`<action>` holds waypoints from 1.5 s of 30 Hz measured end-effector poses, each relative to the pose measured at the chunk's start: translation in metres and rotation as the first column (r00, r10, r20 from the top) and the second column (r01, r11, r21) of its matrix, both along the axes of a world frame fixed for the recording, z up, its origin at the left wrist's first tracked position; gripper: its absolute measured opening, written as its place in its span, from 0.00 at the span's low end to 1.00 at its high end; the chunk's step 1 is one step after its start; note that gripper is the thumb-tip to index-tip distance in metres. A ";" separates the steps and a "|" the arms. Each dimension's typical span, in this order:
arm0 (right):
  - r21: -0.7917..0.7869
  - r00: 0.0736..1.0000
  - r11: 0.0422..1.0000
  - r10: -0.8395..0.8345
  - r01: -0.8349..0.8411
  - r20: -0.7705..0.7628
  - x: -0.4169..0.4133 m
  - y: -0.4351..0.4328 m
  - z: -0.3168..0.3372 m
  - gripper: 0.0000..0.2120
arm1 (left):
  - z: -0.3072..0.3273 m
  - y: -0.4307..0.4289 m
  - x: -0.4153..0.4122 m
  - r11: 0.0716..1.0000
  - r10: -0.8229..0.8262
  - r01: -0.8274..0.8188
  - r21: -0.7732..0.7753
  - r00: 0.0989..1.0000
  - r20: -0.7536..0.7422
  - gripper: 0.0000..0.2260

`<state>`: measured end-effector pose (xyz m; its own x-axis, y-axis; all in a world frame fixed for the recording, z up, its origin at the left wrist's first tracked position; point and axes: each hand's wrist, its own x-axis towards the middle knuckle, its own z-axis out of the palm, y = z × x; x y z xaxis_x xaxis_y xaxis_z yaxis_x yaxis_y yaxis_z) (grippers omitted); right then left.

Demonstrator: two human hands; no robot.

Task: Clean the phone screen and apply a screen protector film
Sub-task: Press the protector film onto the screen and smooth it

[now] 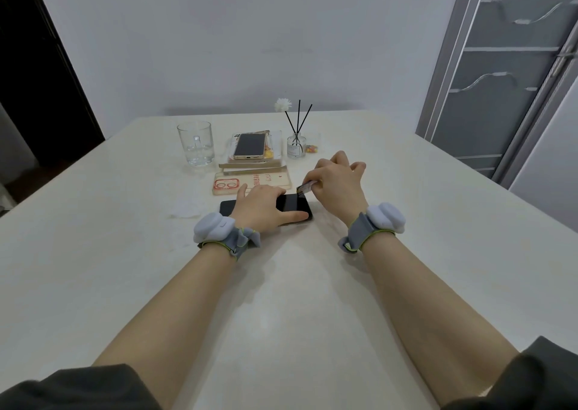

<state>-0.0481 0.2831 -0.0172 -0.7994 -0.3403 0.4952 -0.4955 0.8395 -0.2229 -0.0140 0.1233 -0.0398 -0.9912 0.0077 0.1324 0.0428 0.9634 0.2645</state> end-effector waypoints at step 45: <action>-0.192 0.980 0.979 0.103 -0.069 0.171 0.000 -0.001 -0.004 0.13 | 0.008 -0.002 0.000 0.989 -0.050 0.043 0.143 0.998 0.044 0.44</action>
<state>-0.0482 0.2823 -0.0211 -0.8523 -0.3278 0.4076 -0.5020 0.7316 -0.4612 -0.0136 0.1216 -0.0322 -0.9954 0.0382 0.0881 0.0705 0.9134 0.4009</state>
